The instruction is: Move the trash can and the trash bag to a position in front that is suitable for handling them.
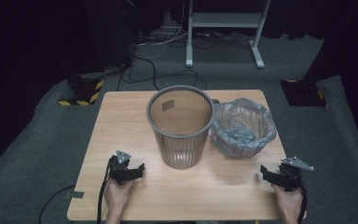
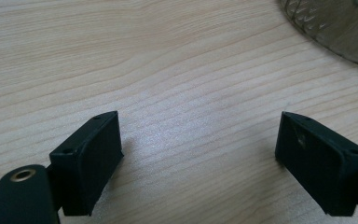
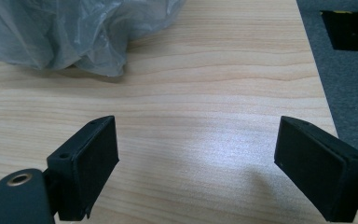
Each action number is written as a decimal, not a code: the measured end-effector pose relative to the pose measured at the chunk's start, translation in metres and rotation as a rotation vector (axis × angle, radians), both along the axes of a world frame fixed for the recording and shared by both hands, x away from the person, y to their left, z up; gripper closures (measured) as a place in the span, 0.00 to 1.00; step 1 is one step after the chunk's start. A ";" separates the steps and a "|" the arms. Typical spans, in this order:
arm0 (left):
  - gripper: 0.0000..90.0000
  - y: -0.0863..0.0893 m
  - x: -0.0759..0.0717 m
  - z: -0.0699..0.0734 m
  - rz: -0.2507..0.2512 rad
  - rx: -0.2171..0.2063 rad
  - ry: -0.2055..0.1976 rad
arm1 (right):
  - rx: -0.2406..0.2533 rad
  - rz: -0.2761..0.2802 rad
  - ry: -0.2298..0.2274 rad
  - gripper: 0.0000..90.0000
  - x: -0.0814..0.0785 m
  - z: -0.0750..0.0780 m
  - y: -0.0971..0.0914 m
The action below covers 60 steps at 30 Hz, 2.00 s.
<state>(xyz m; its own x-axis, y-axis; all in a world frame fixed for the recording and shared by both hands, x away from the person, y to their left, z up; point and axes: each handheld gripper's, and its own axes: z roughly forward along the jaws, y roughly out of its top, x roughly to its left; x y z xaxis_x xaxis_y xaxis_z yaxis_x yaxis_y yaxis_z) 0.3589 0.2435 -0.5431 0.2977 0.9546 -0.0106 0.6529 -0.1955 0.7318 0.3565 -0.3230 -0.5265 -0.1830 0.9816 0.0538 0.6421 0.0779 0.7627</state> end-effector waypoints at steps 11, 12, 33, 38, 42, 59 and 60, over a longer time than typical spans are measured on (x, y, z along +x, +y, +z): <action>0.16 0.000 0.000 0.000 0.000 0.001 0.000 | -0.029 0.023 -0.058 0.15 -0.010 0.022 0.004; 0.16 0.000 0.000 0.000 0.000 0.001 0.000 | -0.018 0.033 -0.066 0.15 -0.011 0.025 0.004; 0.17 0.000 0.000 0.000 0.000 0.002 -0.001 | 0.055 0.142 -0.122 0.19 -0.014 0.068 0.009; 0.17 0.000 0.000 0.000 -0.001 0.002 -0.001 | 0.066 0.161 -0.139 0.20 -0.013 0.079 0.011; 0.17 0.000 0.000 0.000 -0.003 0.003 -0.002 | 0.062 0.172 -0.151 0.21 -0.012 0.086 0.013; 0.17 0.000 0.000 0.000 -0.004 0.003 -0.002 | 0.047 0.231 -0.187 0.23 0.006 0.122 0.022; 0.17 0.000 0.000 0.000 -0.003 0.003 -0.002 | 0.045 0.234 -0.187 0.23 0.008 0.124 0.023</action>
